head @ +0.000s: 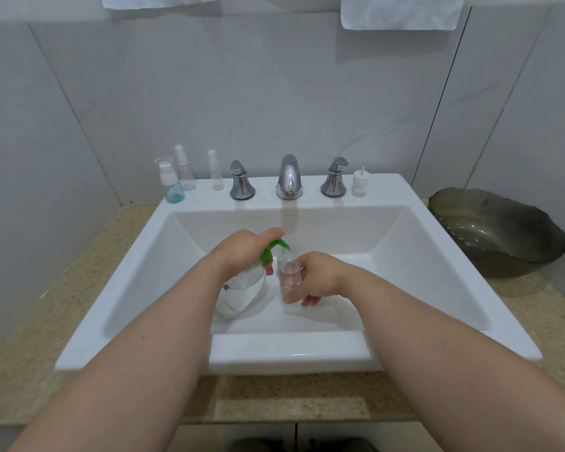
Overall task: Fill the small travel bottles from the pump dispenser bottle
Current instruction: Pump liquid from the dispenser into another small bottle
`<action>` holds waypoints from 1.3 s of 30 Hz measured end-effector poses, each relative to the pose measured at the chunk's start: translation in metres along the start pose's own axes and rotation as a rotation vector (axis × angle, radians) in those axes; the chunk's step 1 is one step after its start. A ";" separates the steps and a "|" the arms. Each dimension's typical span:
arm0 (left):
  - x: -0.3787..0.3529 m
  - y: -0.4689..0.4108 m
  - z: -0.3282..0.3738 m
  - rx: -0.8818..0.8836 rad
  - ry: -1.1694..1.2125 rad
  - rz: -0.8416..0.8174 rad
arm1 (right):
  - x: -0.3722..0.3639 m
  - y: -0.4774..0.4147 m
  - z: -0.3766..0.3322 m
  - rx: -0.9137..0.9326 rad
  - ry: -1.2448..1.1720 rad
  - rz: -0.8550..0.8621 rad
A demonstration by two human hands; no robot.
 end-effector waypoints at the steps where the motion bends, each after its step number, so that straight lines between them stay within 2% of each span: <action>1: 0.000 0.000 0.000 0.002 -0.003 0.006 | 0.001 0.001 -0.001 0.001 0.010 0.007; 7: 0.000 -0.001 -0.001 0.001 -0.026 0.008 | 0.003 0.002 0.000 -0.008 0.097 0.031; 39: 0.000 0.001 0.003 -0.016 -0.020 -0.038 | 0.001 0.002 -0.002 0.028 0.028 0.013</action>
Point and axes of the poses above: each hand's wrist, its own y-axis away from the middle knuckle, its own x-axis out of the back of the hand, z = x × y, the point moved 5 cm from there along -y, towards the middle knuckle, and after that the axes turned 8 degrees about -z, right-handed, at the moved point
